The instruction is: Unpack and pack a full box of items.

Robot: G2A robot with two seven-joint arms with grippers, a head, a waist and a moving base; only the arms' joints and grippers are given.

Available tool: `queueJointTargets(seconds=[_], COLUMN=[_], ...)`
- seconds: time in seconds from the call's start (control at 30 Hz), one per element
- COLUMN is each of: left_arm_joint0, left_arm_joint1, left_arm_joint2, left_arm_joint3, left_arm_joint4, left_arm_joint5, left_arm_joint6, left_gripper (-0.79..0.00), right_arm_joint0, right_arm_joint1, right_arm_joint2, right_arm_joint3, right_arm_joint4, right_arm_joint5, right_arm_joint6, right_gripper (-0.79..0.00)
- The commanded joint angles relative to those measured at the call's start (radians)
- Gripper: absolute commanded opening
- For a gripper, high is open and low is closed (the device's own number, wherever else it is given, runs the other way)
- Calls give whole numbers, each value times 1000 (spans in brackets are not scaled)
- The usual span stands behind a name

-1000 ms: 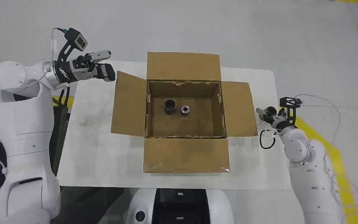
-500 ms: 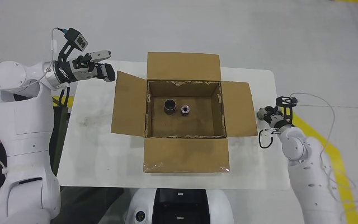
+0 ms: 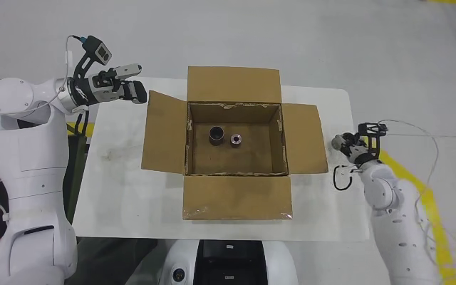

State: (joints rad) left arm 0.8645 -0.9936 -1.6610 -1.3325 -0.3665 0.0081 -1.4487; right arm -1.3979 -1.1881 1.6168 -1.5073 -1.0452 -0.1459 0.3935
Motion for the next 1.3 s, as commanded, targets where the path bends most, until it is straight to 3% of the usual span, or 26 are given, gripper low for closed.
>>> queueJointTargets(seconds=[0.0,0.4,0.67,0.93,1.27], left_arm_joint0=[0,0,0,0,0], left_arm_joint1=[0,0,0,0,0], left_arm_joint2=[0,0,0,0,0], left_arm_joint3=[0,0,0,0,0], left_arm_joint4=[0,0,0,0,0], left_arm_joint5=[0,0,0,0,0], left_arm_joint6=[0,0,0,0,0], left_gripper=[0,0,0,0,0], right_arm_joint0=[-30,-210,-269,-282,-217], right_arm_joint1=[2,-1,-3,-6,-16], right_arm_joint2=[17,92,72,-2,-233], right_arm_joint3=[-40,-313,-477,-593,-625], right_arm_joint4=[3,67,58,-9,-201], right_arm_joint5=[1,25,2,-9,-8], right_arm_joint6=[-18,-161,-193,-191,-132], right_gripper=[-785,-785,-785,-785,-785])
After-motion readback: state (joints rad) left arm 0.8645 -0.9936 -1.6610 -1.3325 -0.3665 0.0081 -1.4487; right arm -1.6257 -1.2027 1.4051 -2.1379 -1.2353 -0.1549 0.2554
